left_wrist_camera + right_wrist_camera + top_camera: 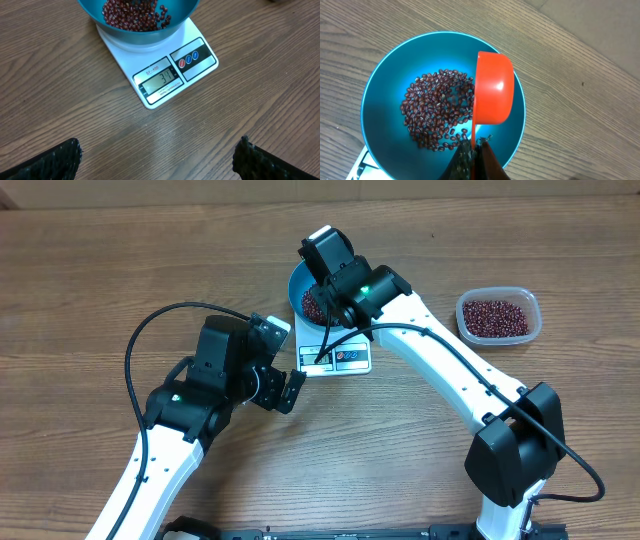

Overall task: Scoop item into bowl and weigh 150g on scale
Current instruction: 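Tip the scoop to pour beans into the blue bowl, then carry the empty scoop back to the bean tub with the right gripper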

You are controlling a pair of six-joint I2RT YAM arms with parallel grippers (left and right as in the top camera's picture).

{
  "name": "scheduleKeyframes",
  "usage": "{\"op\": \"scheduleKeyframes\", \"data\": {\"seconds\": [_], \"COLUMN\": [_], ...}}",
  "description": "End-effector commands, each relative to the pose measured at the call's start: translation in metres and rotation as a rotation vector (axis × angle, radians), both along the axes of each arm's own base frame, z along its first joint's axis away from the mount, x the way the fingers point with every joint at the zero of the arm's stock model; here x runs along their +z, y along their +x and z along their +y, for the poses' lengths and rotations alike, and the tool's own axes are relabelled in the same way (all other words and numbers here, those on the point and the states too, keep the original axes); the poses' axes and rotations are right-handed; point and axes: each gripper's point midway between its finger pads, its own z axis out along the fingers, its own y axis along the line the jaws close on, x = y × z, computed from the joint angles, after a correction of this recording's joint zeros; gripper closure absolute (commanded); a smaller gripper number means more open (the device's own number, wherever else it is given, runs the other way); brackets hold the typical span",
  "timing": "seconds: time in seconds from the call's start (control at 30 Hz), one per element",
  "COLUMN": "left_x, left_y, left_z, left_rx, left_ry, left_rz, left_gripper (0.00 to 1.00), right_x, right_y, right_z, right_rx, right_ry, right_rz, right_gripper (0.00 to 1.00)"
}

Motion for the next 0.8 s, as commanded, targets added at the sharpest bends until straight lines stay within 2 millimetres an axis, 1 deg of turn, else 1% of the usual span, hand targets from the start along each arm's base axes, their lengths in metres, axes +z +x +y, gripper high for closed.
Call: {"op": "scheduleKeyframes", "data": {"seconds": [0.0, 0.1, 0.27, 0.43, 0.53, 0.63, 0.73, 0.77], "left_x": [-0.002, -0.002, -0.002, -0.002, -0.002, -0.002, -0.002, -0.002], "left_y": [0.000, 0.000, 0.000, 0.000, 0.000, 0.000, 0.000, 0.000], "left_z": [0.002, 0.002, 0.002, 0.002, 0.002, 0.002, 0.002, 0.002], "left_rx": [-0.011, -0.011, -0.011, -0.011, -0.011, -0.011, -0.011, -0.011], "left_ry": [0.015, 0.015, 0.015, 0.015, 0.015, 0.015, 0.015, 0.015], "left_rz": [-0.008, -0.008, -0.007, -0.008, -0.008, -0.008, -0.008, -0.008], "left_gripper": [0.00, 0.00, 0.01, 0.00, 0.00, 0.01, 0.01, 0.01], "right_x": [0.034, 0.048, 0.072, 0.092, 0.107, 0.121, 0.129, 0.129], "right_y": [0.001, -0.002, -0.007, -0.013, -0.017, -0.021, -0.026, -0.027], "right_z": [0.003, 0.002, -0.011, -0.036, -0.060, -0.089, -0.126, -0.142], "right_rx": [0.011, 0.021, 0.013, -0.006, -0.018, -0.045, -0.106, -0.141], "right_ry": [0.054, 0.101, 0.222, 0.358, 0.436, 0.507, 0.557, 0.564], "right_rz": [-0.055, -0.061, -0.042, 0.010, 0.033, 0.050, 0.066, 0.070], "right_gripper": [0.96, 0.96, 0.96, 0.96, 0.96, 0.96, 0.96, 0.96]}}
